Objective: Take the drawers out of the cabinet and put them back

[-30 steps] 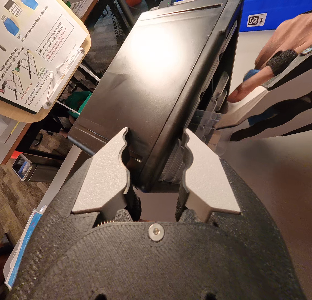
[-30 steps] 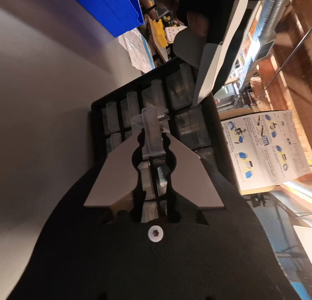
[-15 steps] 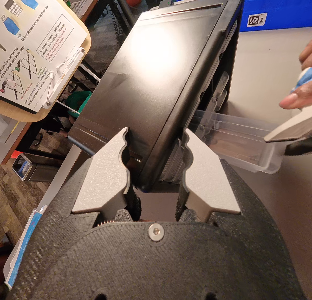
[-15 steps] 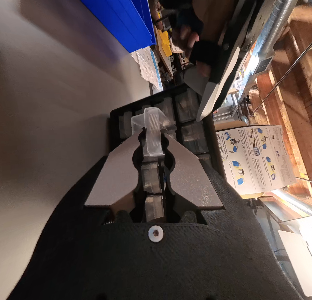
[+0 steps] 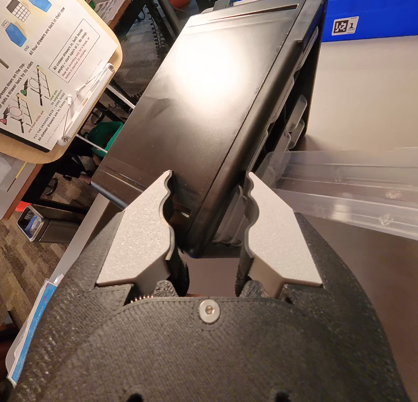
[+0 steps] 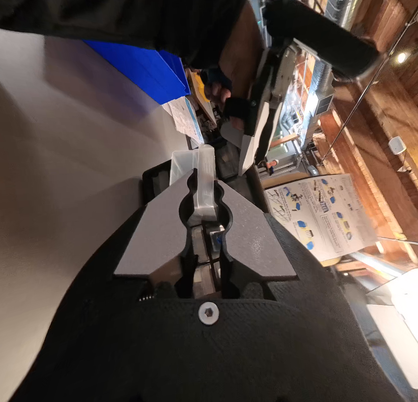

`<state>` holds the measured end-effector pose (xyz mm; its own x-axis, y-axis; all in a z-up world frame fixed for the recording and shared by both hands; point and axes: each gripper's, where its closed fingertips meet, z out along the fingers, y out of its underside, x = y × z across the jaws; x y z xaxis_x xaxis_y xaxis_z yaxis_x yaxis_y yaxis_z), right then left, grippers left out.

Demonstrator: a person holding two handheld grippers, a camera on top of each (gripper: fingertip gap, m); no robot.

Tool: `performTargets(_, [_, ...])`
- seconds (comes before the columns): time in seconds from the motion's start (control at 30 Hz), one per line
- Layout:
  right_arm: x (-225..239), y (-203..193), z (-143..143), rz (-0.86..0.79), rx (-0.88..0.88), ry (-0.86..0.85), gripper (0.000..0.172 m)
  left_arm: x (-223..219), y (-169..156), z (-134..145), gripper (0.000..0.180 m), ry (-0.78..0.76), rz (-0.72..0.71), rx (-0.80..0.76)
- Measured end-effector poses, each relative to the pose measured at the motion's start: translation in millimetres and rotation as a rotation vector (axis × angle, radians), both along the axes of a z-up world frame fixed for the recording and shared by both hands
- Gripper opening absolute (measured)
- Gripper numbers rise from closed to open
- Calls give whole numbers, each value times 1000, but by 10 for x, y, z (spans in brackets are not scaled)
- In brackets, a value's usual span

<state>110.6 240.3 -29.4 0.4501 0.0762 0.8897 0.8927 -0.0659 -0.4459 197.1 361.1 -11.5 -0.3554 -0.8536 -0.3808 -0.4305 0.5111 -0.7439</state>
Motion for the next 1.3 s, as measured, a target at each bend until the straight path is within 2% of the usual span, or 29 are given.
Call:
performTargets(0.2, [138, -183, 172, -1, -20, 172, 0, -1, 0, 0, 61, -1, -1, -1])
performTargets(0.33, [454, -441, 261, -113, 15, 203, 1, 0, 0, 0, 61, -1, -2, -2])
performTargets(0.43, [835, -753, 365, -262, 38, 150, 2, 0, -1, 0, 61, -1, -2, -2])
performTargets(0.5, [1151, -1056, 542, -385, 67, 102, 2, 0, -1, 0, 61, -1, -2, -1])
performTargets(0.63, [1964, -1850, 932, -722, 98, -52, 1, 1, -1, 0, 61, -1, -2, -2])
performTargets(0.7, [2361, -2258, 998, -887, 78, -128, 2, 2, -1, -1, 61, -1, -1, 0])
performTargets(0.8, [2823, -2659, 756, -1031, 2, -160, 2, 3, -2, -3, 61, 0, 0, 1])
performTargets(0.9, [3197, -2962, 329, -1162, -104, -320, 2, 2, -2, -3, 61, 0, 1, 3])
performTargets(1.03, [3399, -3143, -187, -1219, -218, -445, 2, 3, 0, -3, 61, -1, 0, 2])
performTargets(1.13, [3320, -3021, -560, -1145, -273, -382, 4, 6, 1, -3, 61, -3, -5, -3])
performTargets(1.3, [3229, -2925, -867, -1106, -285, -135, 14, 8, 1, -4, 61, -4, -9, -5])
